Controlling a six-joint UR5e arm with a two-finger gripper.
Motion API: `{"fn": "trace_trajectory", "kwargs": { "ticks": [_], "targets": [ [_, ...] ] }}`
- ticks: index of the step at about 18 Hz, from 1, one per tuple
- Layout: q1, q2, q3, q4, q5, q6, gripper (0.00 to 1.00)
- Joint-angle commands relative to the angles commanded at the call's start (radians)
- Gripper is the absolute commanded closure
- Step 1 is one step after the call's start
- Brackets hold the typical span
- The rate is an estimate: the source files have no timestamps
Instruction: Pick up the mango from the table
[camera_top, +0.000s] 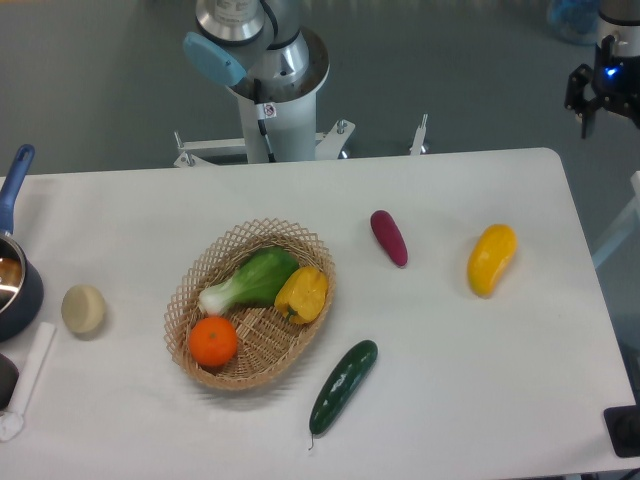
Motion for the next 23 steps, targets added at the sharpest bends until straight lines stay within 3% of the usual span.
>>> {"fn": "trace_trajectory", "kwargs": {
  "ticks": [8, 12, 16, 23],
  "targets": [
    [-0.014, -0.008, -0.020, -0.002, -0.015, -0.044, 0.00],
    [-0.017, -0.003, -0.073, 0.000, -0.021, -0.081, 0.00],
    [-0.057, -0.008, -0.121, 0.003, -0.021, -0.208, 0.00],
    [-0.109, -0.051, -0.210, 0.006, -0.020, -0.352, 0.00]
  ]
}}
